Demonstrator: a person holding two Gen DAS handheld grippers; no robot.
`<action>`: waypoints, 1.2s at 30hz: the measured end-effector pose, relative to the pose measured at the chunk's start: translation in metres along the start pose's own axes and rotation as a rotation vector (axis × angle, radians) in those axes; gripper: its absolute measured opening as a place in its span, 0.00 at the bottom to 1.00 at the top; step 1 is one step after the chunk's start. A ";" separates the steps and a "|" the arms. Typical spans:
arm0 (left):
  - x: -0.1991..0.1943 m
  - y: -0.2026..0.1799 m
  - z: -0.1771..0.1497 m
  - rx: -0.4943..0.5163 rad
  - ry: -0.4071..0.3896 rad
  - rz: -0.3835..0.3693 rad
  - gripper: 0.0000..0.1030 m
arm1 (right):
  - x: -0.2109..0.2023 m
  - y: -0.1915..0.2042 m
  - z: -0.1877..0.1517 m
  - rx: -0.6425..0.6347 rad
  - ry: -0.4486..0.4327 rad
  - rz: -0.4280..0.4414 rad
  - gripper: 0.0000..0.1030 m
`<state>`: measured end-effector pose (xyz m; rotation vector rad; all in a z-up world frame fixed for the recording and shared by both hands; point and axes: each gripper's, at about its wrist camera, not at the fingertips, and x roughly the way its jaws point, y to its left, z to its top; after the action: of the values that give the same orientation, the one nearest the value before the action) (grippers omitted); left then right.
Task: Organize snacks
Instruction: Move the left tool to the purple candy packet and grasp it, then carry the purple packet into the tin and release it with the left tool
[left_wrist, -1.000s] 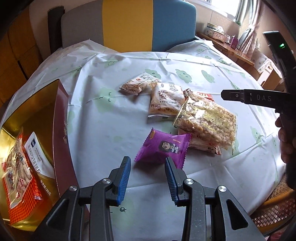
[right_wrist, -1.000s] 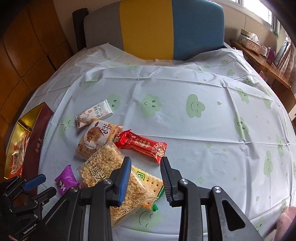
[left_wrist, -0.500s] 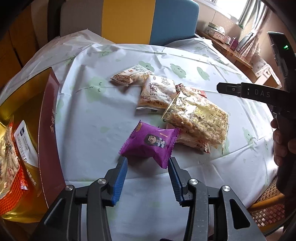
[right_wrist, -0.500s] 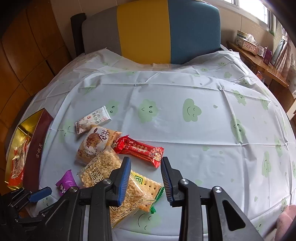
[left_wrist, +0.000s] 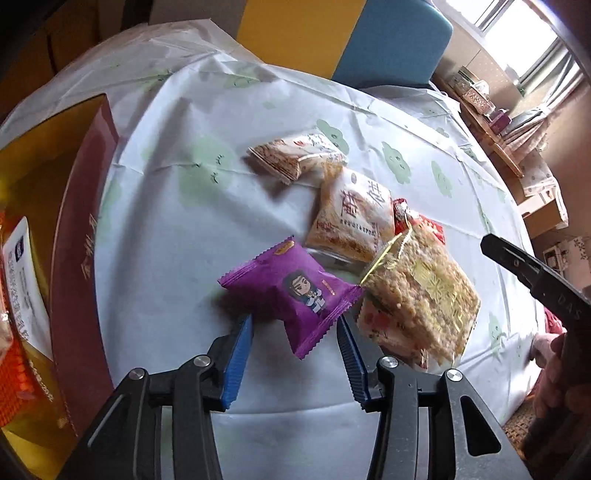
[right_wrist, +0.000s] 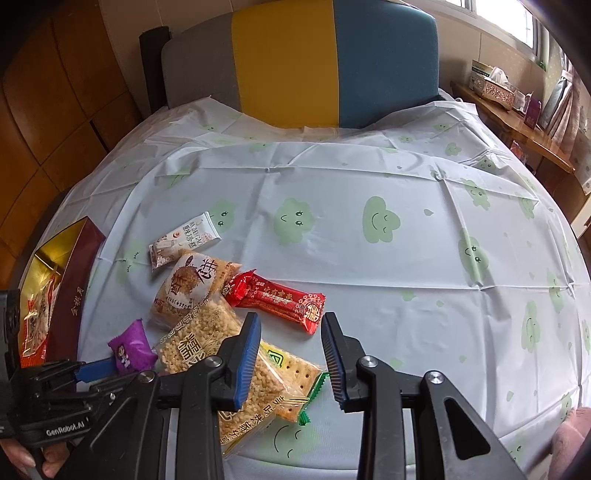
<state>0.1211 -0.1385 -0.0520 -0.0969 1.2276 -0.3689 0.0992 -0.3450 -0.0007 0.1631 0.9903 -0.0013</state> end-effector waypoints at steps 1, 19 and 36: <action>-0.002 0.001 0.003 -0.003 -0.001 -0.015 0.47 | 0.000 0.000 0.000 0.003 0.000 0.000 0.33; 0.017 0.005 0.038 -0.175 0.040 -0.008 0.65 | 0.001 -0.001 0.001 0.014 0.000 0.007 0.37; 0.013 -0.017 -0.017 0.266 -0.130 0.227 0.39 | -0.002 -0.007 0.003 0.038 -0.016 0.047 0.38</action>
<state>0.1054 -0.1561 -0.0649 0.2420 1.0391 -0.3195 0.1003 -0.3520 0.0017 0.2211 0.9708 0.0210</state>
